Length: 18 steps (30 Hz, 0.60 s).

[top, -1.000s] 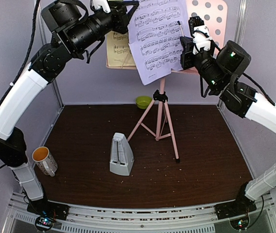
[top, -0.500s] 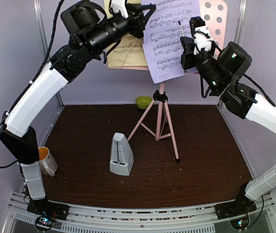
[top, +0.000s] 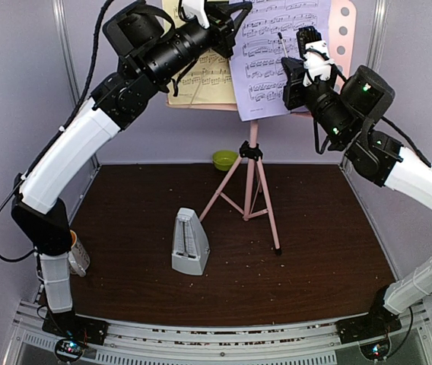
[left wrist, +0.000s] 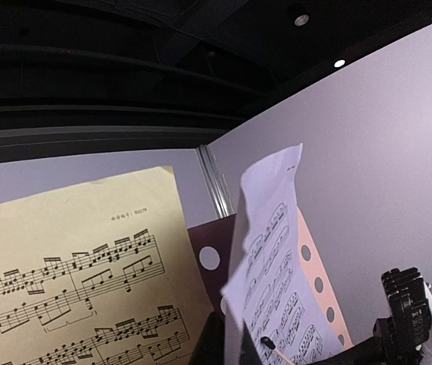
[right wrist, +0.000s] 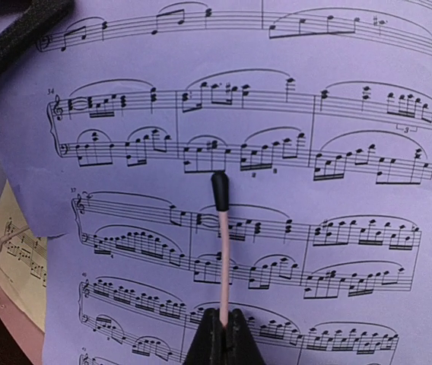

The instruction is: Set up the instrument practice props

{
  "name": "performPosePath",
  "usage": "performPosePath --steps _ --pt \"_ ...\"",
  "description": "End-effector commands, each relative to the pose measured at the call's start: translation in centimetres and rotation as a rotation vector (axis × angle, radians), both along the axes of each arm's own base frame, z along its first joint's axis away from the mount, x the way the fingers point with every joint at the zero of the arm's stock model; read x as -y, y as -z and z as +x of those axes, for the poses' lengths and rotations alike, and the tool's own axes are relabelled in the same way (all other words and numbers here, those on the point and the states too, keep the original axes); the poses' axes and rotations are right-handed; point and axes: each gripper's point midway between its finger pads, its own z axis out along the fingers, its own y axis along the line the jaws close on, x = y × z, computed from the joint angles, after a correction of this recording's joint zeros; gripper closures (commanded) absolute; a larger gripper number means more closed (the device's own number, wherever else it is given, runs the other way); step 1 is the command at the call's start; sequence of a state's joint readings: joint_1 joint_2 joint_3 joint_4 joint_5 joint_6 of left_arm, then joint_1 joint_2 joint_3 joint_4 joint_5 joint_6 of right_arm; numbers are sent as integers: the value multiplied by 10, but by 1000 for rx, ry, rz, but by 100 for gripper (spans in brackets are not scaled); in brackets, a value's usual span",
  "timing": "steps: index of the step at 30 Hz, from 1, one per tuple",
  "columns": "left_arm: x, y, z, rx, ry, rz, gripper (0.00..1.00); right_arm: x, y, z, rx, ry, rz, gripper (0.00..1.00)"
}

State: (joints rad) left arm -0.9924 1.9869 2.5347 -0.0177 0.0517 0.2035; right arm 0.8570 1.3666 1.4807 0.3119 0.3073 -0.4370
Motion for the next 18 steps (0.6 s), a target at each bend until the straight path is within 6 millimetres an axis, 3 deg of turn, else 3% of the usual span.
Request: performPosePath --steps 1,18 --pt "-5 -17 -2 92 5 -53 100 3 -10 -6 25 -27 37 100" --pt "-4 -27 -16 287 -8 -43 100 -2 -9 -3 22 -38 34 100"
